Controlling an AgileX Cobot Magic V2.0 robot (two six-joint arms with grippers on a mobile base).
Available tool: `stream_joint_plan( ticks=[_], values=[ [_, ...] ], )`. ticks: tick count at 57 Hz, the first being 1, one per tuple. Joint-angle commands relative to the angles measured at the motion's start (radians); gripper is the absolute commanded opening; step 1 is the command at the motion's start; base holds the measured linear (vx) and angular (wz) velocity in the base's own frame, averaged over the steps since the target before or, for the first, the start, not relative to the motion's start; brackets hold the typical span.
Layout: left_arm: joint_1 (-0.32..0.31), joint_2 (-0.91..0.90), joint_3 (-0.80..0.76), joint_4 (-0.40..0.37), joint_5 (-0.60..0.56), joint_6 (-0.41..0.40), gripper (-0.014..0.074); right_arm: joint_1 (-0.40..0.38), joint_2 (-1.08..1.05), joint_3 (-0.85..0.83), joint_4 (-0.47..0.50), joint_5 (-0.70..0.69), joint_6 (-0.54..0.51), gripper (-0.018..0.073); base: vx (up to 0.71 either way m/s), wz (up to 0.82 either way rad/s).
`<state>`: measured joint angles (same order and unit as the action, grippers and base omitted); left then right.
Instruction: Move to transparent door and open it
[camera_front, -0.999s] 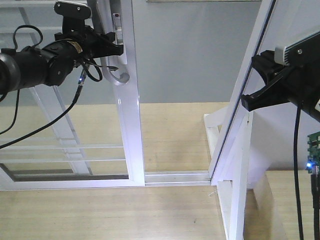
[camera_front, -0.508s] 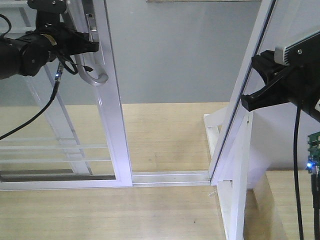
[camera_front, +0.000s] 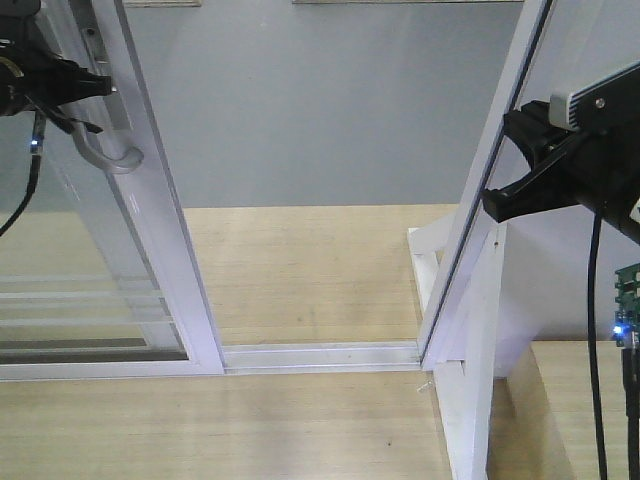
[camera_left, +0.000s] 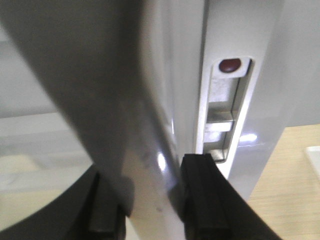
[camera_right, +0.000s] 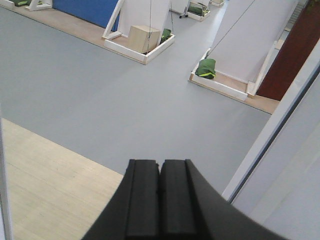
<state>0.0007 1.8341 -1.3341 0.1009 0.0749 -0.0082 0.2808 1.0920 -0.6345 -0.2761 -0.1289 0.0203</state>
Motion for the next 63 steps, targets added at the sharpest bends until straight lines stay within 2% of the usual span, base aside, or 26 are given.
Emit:
stream_joint_plan(
  ticks=[1,11,18,33,49,63],
  values=[
    [-0.011,-0.122,-0.031,0.015,-0.107,0.018,-0.0006,-0.005,-0.009,-0.029,0.010,-0.090,-0.009,-0.0006,0.00,0.00],
    [-0.011,-0.180,0.056,0.025,-0.167,0.021,-0.0006,-0.005,-0.009,-0.029,0.024,-0.093,-0.009,-0.0006,0.00,0.00],
    [-0.010,-0.227,0.117,0.026,-0.168,0.022,-0.0006,-0.005,-0.009,-0.029,0.024,-0.093,-0.009,-0.0006,0.00,0.00],
    [0.051,-0.348,0.248,0.025,-0.169,0.026,-0.0006,-0.005,-0.009,-0.029,0.024,-0.090,-0.008,-0.0006,0.00,0.00],
    [0.051,-0.614,0.462,0.023,-0.171,0.016,-0.0006,-0.005,-0.020,-0.029,0.025,-0.069,0.036,-0.0006,0.00,0.00],
    [0.048,-0.888,0.646,0.024,-0.168,-0.090,-0.0006,-0.005,-0.143,-0.029,0.051,0.042,0.043,-0.0006,0.00,0.00]
  ],
)
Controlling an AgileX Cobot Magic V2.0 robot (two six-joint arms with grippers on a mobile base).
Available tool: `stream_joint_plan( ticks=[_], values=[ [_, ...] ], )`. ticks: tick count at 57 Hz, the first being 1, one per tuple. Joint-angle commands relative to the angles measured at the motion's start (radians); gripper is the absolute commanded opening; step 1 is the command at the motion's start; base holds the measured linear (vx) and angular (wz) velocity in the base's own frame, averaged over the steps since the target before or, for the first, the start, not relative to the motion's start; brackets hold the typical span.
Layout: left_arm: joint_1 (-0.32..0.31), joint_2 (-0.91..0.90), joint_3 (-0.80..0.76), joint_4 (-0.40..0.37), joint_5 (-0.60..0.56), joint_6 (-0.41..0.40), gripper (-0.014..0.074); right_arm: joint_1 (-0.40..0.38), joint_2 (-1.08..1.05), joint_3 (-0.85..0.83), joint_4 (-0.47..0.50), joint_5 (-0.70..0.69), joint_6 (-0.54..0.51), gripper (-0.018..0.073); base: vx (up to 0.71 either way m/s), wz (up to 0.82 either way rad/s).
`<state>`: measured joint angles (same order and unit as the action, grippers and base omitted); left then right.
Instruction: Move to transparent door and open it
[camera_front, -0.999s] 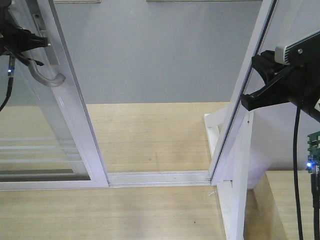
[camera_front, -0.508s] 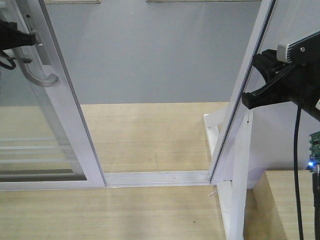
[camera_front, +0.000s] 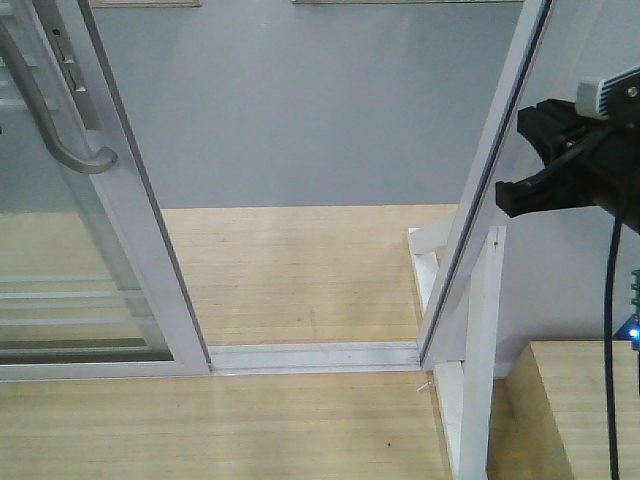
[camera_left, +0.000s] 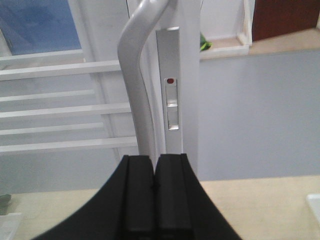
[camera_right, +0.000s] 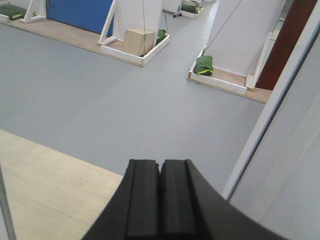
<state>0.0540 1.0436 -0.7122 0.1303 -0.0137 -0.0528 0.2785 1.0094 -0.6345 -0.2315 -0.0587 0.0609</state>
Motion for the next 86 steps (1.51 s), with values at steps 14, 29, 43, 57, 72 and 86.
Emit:
stream_joint_plan(
  ticks=[14,29,43,57,72,86],
  values=[
    [-0.006,-0.382,0.191,-0.007,0.072,-0.051,-0.0006,-0.002,-0.299,-0.029,0.005,0.180,-0.012,-0.0006,0.00,0.00],
    [-0.066,-0.606,0.219,-0.189,0.302,0.100,-0.0008,-0.002,-0.571,0.058,0.011,0.353,-0.017,-0.0006,0.00,0.00],
    [-0.096,-0.672,0.229,-0.597,0.429,0.496,-0.0006,-0.002,-0.757,0.179,0.061,0.415,-0.021,-0.0006,0.00,0.00],
    [-0.096,-0.679,0.343,-0.892,0.413,0.748,-0.0001,-0.002,-0.811,0.262,0.059,0.407,-0.021,-0.0006,0.00,0.00],
    [-0.096,-0.679,0.377,-0.933,0.346,0.744,0.0000,-0.002,-0.811,0.262,0.059,0.389,-0.016,-0.0006,0.00,0.00],
    [-0.096,-0.679,0.377,-0.947,0.384,0.744,0.0000,-0.002,-0.811,0.262,0.059,0.390,-0.016,-0.0006,0.00,0.00]
  ],
)
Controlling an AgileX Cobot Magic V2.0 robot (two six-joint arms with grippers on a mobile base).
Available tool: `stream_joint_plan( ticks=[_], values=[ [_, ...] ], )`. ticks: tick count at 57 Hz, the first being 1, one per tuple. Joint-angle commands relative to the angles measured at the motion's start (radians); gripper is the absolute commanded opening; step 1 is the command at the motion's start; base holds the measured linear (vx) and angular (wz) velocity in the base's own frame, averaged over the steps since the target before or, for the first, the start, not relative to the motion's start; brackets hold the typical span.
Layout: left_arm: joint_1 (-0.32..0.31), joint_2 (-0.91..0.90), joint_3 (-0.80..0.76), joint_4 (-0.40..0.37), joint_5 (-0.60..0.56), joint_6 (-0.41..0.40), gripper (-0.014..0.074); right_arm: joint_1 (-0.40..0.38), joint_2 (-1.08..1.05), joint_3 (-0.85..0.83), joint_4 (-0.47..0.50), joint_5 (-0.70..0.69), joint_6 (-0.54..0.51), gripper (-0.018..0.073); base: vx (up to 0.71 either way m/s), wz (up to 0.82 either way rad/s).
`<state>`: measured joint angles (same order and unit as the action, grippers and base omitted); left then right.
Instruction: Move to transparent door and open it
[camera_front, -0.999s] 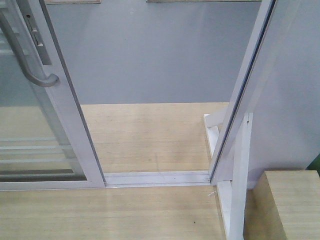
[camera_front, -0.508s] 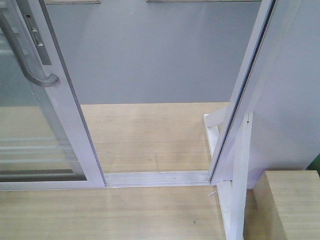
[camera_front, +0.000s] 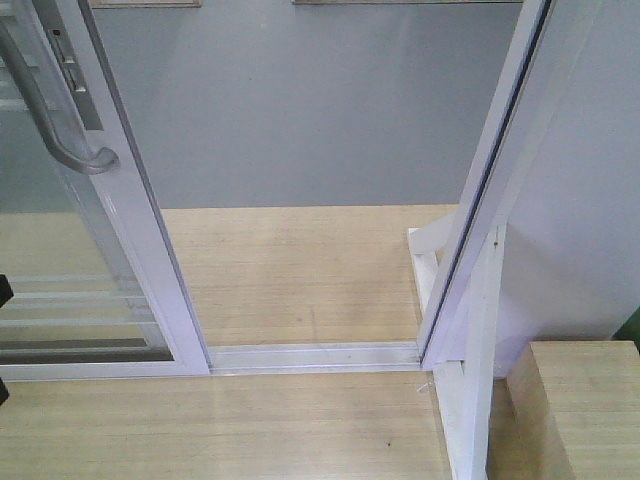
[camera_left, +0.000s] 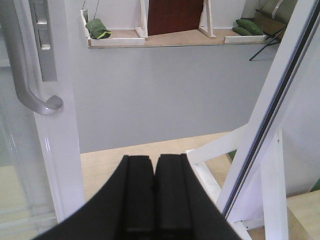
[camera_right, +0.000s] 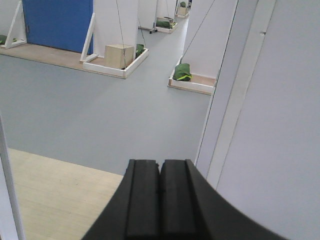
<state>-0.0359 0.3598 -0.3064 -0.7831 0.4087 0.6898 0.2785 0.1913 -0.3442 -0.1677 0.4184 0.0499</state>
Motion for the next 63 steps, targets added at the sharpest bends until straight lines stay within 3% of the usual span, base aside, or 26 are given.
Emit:
stream_joint_plan(
  ticks=[1,27,30,32,38,41,43,56,63],
  values=[
    [-0.006,0.005,-0.029,-0.034,-0.036,0.002,0.0000,-0.002,0.008,-0.028,-0.005,-0.087,-0.005,-0.0006,0.00,0.00],
    [-0.006,0.006,-0.027,-0.015,-0.064,-0.001,0.0000,-0.002,0.008,-0.028,-0.005,-0.086,-0.005,-0.0006,0.00,0.00],
    [-0.006,0.006,-0.027,0.046,-0.090,-0.051,0.0000,-0.002,0.008,-0.028,-0.005,-0.086,-0.005,-0.0006,0.00,0.00],
    [-0.006,0.005,-0.027,0.131,-0.109,-0.117,0.0000,-0.002,0.008,-0.028,-0.005,-0.086,-0.005,-0.0006,0.00,0.00],
    [-0.006,0.005,-0.027,0.462,-0.130,-0.448,0.0000,-0.002,0.008,-0.028,-0.005,-0.086,-0.005,-0.0006,0.00,0.00],
    [-0.006,0.005,-0.027,0.564,-0.130,-0.566,0.0000,-0.002,0.008,-0.028,-0.005,-0.086,-0.005,-0.0006,0.00,0.00],
    [-0.006,0.005,-0.027,0.605,-0.130,-0.599,0.0000,-0.002,0.008,-0.028,-0.005,-0.086,-0.005,-0.0006,0.00,0.00],
    [-0.006,0.010,-0.023,0.628,-0.245,-0.542,0.0000,-0.002,0.008,-0.028,-0.005,-0.086,-0.005,-0.0006,0.00,0.00],
    [-0.007,-0.068,0.053,0.628,-0.330,-0.529,0.0000,-0.002,0.008,-0.028,-0.005,-0.086,-0.005,-0.0006,0.00,0.00]
  ],
)
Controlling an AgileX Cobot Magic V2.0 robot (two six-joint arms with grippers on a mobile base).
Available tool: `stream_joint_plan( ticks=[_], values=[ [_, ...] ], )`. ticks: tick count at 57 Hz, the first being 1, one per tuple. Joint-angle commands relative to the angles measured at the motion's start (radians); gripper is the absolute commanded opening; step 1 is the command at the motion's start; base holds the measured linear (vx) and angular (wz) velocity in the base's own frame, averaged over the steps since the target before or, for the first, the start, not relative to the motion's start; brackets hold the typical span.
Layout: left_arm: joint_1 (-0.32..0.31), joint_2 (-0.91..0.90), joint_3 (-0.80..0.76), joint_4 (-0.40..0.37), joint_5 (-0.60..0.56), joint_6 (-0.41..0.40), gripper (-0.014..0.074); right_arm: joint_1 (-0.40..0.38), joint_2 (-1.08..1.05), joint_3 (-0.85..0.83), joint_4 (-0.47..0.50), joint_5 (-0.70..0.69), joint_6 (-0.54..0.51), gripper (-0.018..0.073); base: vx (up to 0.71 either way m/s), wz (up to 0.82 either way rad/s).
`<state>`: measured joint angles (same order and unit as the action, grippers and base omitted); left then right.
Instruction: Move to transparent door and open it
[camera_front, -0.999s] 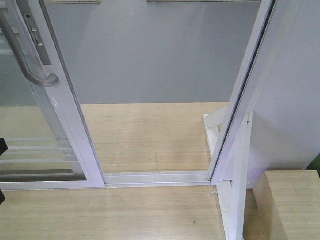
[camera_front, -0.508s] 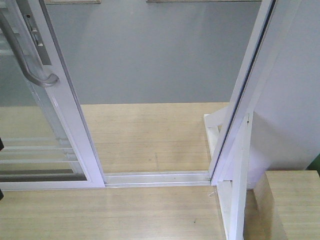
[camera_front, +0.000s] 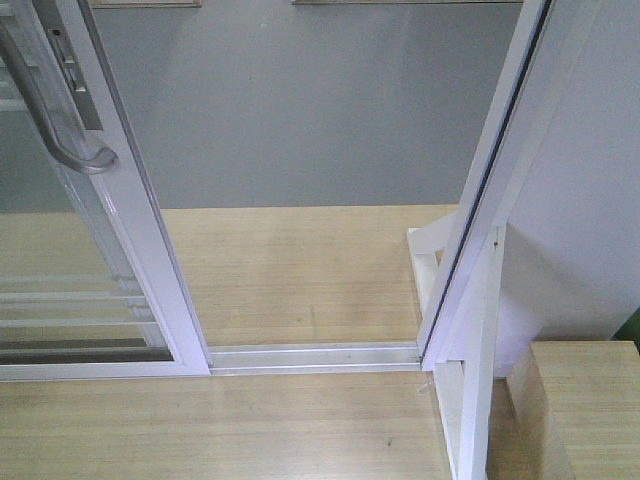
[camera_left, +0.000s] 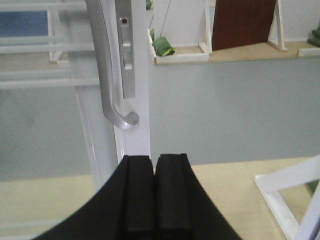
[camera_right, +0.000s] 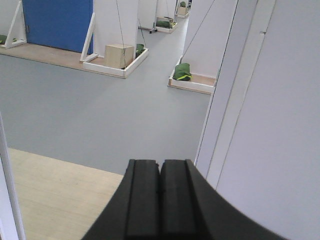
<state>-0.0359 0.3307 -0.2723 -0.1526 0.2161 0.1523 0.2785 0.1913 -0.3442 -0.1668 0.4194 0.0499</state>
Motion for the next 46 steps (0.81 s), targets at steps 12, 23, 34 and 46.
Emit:
stream_joint_plan(
  ticks=[12,23,34,46],
  values=[
    [-0.014,-0.243,0.267,-0.010,-0.193,0.018,0.0000,-0.002,0.008,-0.028,-0.006,-0.087,-0.005,-0.0006,0.00,0.00],
    [-0.014,-0.357,0.315,-0.009,-0.120,0.018,0.0000,-0.002,0.009,-0.028,-0.006,-0.087,-0.005,-0.0006,0.00,0.00],
    [-0.014,-0.355,0.315,-0.010,-0.067,0.018,0.0000,-0.002,0.011,-0.028,-0.006,-0.087,-0.005,-0.0006,0.00,0.00],
    [-0.014,-0.355,0.315,-0.010,-0.044,0.018,0.0000,-0.002,0.011,-0.028,-0.006,-0.088,-0.005,-0.0006,0.00,0.00]
  ],
)
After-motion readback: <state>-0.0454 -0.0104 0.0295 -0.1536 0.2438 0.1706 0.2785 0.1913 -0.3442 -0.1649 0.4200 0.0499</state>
